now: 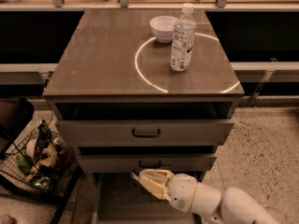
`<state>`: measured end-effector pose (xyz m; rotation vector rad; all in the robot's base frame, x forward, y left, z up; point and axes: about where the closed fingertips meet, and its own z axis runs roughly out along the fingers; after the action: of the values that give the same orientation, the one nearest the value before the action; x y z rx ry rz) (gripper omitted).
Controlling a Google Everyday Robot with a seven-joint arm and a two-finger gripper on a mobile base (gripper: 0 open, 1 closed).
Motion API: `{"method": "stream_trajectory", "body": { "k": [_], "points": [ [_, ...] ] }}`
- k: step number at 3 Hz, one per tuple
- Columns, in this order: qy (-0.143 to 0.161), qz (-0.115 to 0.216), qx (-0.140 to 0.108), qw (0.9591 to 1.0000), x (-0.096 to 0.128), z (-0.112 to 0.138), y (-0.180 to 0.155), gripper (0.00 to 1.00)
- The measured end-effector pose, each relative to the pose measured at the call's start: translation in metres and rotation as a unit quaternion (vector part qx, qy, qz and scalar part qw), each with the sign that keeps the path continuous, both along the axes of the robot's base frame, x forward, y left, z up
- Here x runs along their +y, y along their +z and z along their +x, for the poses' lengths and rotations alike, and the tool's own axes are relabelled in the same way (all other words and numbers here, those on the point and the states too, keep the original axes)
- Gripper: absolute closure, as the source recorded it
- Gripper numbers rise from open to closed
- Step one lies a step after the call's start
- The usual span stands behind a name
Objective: Place rxbar blueberry into bottom drawer
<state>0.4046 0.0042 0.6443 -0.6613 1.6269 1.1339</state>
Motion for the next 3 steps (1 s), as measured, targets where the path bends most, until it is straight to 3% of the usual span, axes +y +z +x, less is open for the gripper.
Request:
{"method": "stream_trajectory", "body": {
  "k": [1, 3],
  "points": [
    [-0.013, -0.018, 0.022, 0.9995, 0.007, -0.013, -0.069, 1.0],
    [0.014, -0.084, 0.078, 0.9933, 0.034, -0.032, -0.228, 1.0]
  ]
}}
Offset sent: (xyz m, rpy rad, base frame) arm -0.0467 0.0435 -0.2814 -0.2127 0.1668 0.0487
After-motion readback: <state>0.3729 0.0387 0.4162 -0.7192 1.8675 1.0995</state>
